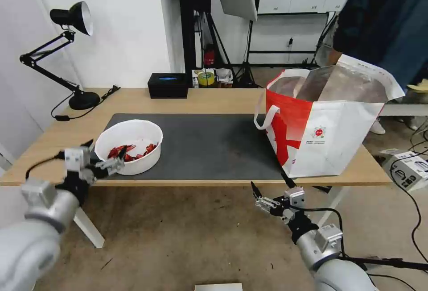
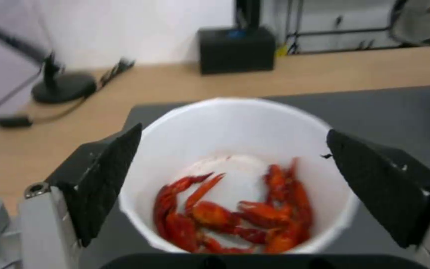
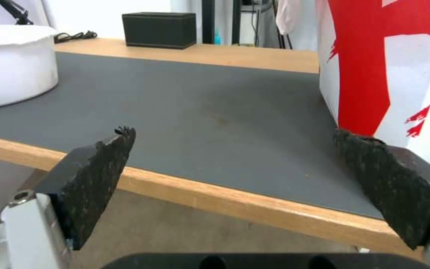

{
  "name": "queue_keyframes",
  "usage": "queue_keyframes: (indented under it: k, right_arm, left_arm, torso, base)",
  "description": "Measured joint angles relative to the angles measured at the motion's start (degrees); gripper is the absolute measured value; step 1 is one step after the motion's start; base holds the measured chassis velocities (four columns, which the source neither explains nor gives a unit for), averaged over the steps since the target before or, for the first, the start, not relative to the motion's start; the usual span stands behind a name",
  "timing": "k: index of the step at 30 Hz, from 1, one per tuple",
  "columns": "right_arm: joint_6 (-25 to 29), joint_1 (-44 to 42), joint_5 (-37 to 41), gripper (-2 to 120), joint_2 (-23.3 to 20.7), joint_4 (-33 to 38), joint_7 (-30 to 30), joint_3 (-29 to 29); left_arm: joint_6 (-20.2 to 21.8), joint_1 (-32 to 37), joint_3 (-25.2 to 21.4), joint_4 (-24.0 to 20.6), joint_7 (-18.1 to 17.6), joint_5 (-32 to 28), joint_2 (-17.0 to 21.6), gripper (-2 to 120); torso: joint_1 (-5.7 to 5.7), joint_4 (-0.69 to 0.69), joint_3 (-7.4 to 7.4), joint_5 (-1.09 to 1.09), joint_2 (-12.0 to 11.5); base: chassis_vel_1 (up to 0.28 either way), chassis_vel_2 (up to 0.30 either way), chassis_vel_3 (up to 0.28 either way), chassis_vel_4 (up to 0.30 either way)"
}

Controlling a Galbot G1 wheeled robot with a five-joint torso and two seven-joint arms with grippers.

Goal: Pick up the trash from the table and place it into the takeout bag.

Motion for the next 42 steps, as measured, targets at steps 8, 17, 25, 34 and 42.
queue_keyframes:
  k: [8, 17, 25, 34, 42]
  right_arm:
    - [0.0, 0.0, 0.0, 100, 0.0, 0.0, 0.0, 0.0]
    - [0.0, 0.0, 0.0, 100, 0.0, 0.0, 0.0, 0.0]
    - [0.0, 0.0, 0.0, 100, 0.0, 0.0, 0.0, 0.0]
    - [0.0, 0.0, 0.0, 100, 0.0, 0.0, 0.0, 0.0]
    - [0.0, 0.0, 0.0, 100, 0.0, 0.0, 0.0, 0.0]
  left_arm:
    - [5.7, -8.0, 3.5, 8.8, -4.7, -15.5, 5.6, 100]
    - [10.1, -17.7, 10.6, 14.3, -5.0, -20.5, 8.1, 100]
    - [17.2, -28.2, 19.6, 19.5, -7.6, -26.7, 8.9, 100]
    - [19.6, -32.1, 23.3, 23.2, -9.3, -28.6, 8.5, 100]
    - [20.0, -32.3, 23.5, 23.6, -9.3, -30.1, 8.6, 99]
  torso:
    - [0.0, 0.02, 0.0, 0.0, 0.0]
    - [0.0, 0.01, 0.0, 0.01, 0.0]
    - [0.0, 0.0, 0.0, 0.01, 0.0]
    - [0.0, 0.0, 0.0, 0.01, 0.0]
    - [0.0, 0.01, 0.0, 0.01, 0.0]
  base:
    - [0.0, 0.0, 0.0, 0.0]
    - [0.0, 0.0, 0.0, 0.0]
    - [0.0, 0.0, 0.0, 0.0]
    - [0.0, 0.0, 0.0, 0.0]
    - [0.0, 0.0, 0.0, 0.0]
